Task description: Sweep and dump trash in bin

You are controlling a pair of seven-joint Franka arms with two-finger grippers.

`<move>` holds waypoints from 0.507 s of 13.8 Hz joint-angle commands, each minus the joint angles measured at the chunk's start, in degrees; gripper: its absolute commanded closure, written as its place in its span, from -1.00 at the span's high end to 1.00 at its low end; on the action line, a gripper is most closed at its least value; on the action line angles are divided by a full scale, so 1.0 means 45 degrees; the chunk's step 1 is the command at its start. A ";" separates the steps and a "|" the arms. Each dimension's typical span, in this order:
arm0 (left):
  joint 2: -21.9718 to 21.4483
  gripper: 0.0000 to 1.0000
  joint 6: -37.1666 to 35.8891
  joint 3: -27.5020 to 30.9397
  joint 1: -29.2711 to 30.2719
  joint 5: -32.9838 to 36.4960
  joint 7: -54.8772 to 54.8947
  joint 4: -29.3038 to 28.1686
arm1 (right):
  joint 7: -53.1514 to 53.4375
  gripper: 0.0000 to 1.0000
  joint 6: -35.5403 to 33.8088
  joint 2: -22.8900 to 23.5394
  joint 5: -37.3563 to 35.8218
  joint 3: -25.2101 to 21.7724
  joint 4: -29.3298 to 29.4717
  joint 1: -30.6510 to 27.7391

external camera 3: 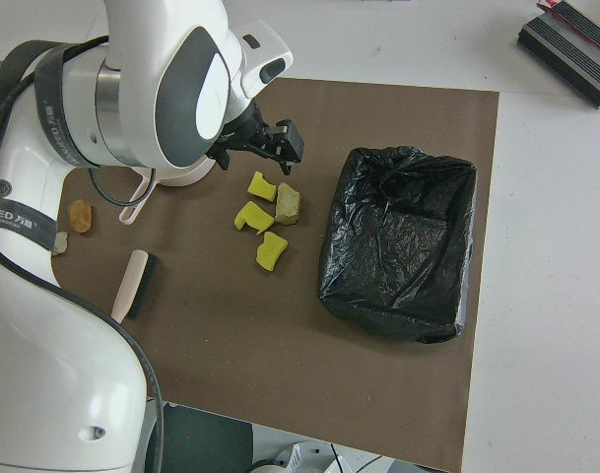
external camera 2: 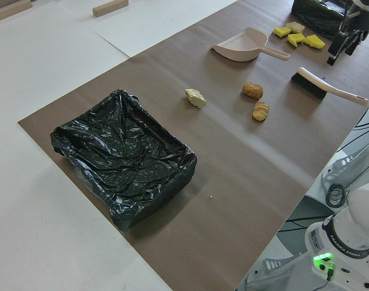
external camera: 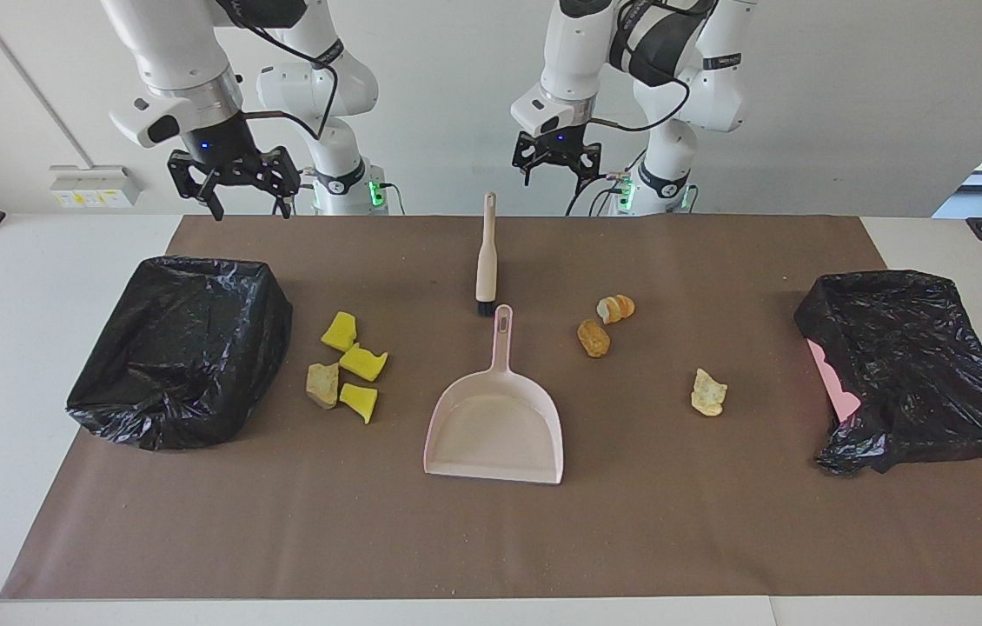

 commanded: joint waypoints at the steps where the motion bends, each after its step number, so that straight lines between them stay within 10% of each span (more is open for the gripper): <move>1: 0.1391 1.00 0.1409 0.0181 -0.1361 -0.0130 -0.1328 -0.0297 | 0.0309 1.00 0.1053 0.0781 0.0178 0.0011 -0.0067 0.0365; 7: 0.2196 1.00 0.2663 0.0162 -0.2691 -0.0130 -0.2427 -0.0824 | 0.1654 1.00 0.2655 0.2559 0.0002 0.0011 0.0868 0.1304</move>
